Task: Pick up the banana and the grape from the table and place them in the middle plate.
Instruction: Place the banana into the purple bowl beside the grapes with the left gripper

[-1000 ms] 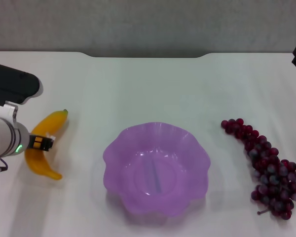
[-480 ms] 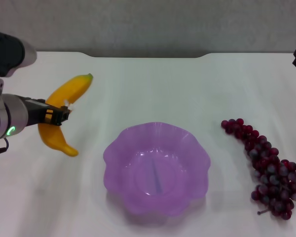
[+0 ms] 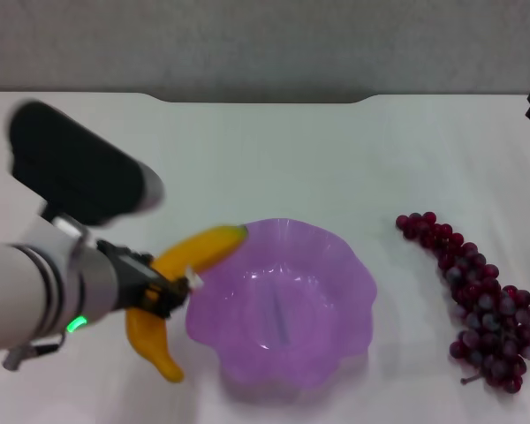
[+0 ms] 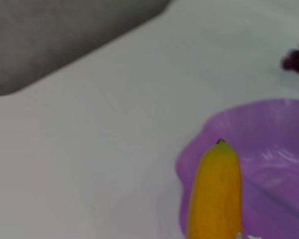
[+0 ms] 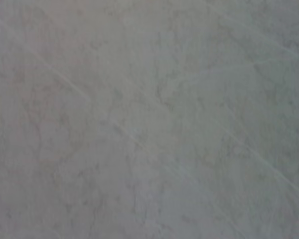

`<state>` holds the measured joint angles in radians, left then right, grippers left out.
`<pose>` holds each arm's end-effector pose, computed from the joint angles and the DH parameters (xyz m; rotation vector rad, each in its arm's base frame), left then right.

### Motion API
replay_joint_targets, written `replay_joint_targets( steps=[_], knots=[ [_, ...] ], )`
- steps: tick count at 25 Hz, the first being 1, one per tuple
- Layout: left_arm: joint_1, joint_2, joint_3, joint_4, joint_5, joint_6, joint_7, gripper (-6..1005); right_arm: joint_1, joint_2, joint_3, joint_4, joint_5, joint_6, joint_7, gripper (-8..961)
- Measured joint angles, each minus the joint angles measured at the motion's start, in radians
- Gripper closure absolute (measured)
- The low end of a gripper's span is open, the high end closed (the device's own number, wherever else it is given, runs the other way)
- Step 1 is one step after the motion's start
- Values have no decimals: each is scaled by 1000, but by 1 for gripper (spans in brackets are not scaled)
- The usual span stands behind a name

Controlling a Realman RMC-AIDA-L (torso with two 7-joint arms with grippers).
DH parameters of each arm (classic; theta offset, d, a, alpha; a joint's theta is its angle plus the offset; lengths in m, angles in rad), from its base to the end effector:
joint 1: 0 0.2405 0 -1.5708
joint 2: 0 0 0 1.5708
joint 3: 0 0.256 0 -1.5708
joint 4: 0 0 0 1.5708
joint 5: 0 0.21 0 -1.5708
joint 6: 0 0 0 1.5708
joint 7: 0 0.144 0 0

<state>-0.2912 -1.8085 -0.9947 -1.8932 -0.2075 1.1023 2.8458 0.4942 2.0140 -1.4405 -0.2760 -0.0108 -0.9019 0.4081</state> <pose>-0.1580 0.2955 -0.0081 -2.2109 -0.7491 0.2147 0.3275 0.3909 0.0417 -1.5607 0.6330 0.7214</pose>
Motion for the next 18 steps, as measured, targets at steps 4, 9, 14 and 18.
replay_joint_targets(
  steps=[4,9,14,18],
  knots=[
    [-39,-10,41,54,-6,0,0,496,0,0,0,0,0,0,0,77],
    [-104,-14,41,86,-66,64,0,479,0,0,0,-1,0,-1,0,77],
    [-139,-14,14,95,-103,114,-1,435,0,0,0,-2,0,-1,0,77],
    [-166,-15,51,82,-110,127,-1,400,-1,0,0,-2,0,-2,0,77]
  ],
)
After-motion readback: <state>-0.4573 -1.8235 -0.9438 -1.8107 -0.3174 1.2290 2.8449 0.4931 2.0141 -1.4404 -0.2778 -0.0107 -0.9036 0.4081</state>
